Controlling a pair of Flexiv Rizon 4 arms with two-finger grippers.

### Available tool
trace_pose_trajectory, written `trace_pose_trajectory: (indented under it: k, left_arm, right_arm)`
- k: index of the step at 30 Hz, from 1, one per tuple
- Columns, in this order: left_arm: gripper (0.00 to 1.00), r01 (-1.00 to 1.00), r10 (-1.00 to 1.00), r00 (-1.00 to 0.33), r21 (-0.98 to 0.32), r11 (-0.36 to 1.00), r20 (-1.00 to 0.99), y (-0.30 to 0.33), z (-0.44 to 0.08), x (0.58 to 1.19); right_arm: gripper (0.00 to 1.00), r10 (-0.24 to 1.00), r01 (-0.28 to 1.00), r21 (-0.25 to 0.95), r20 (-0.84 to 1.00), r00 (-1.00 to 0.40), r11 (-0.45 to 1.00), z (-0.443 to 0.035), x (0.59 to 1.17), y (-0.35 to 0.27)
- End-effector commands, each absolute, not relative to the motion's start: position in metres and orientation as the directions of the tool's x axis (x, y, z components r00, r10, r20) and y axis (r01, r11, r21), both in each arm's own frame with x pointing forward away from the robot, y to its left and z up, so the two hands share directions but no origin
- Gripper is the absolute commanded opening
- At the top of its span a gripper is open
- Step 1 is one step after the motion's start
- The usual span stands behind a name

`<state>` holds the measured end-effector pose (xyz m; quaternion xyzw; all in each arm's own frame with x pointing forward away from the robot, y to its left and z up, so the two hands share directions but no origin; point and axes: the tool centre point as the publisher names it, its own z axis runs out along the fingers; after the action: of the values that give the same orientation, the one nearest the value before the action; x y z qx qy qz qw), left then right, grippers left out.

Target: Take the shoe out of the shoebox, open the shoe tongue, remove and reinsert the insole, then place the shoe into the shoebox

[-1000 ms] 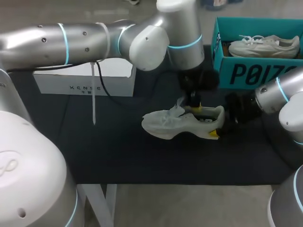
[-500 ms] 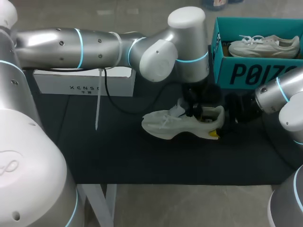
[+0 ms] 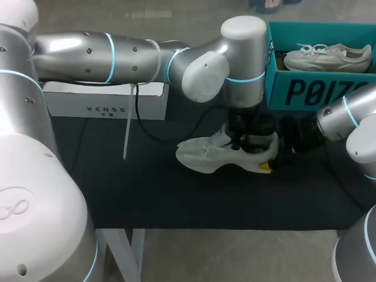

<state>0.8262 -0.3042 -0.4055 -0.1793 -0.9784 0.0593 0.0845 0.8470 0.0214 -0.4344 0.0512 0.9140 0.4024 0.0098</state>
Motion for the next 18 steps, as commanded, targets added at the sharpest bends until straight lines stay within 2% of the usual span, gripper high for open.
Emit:
trace_pose_trajectory:
  k: [1,2,3,4,5,8,11,18]
  left_arm:
    - [0.0,0.336,0.355,-0.924,-0.144,0.931,0.143,-0.298,-0.409,0.821]
    - [0.0,0.333,0.353,-0.924,-0.143,0.932,0.15,-0.297,-0.41,0.82]
    - [0.16,0.333,0.353,-0.923,-0.143,0.932,0.154,-0.297,-0.411,0.817]
    - [0.38,0.333,0.353,-0.922,-0.141,0.932,0.16,-0.297,-0.412,0.816]
    - [0.45,0.336,0.358,-0.919,-0.142,0.931,0.168,-0.296,-0.413,0.814]
    - [0.43,0.336,0.357,-0.918,-0.14,0.932,0.172,-0.294,-0.418,0.811]
    - [0.5,0.347,0.364,-0.921,-0.131,0.929,0.142,-0.292,-0.423,0.812]
    - [0.45,0.372,0.379,-0.924,-0.109,0.922,0.044,-0.288,-0.437,0.818]
  right_arm:
    - [0.0,0.102,0.087,0.735,0.024,-0.994,0.673,-0.441,0.849,0.021]
    - [0.0,0.102,0.087,0.735,0.024,-0.994,0.673,-0.441,0.849,0.021]
    - [0.0,0.102,0.087,0.735,0.024,-0.994,0.673,-0.441,0.849,0.021]
    - [0.0,0.102,0.087,0.735,0.024,-0.994,0.673,-0.441,0.849,0.021]
    - [0.0,0.102,0.087,0.735,0.024,-0.994,0.673,-0.441,0.849,0.021]
    - [0.0,0.102,0.087,0.735,0.024,-0.994,0.673,-0.441,0.849,0.021]
    - [0.0,0.102,0.087,0.735,0.024,-0.994,0.673,-0.441,0.849,0.021]
    - [0.0,0.102,0.087,0.735,0.024,-0.994,0.673,-0.441,0.849,0.021]
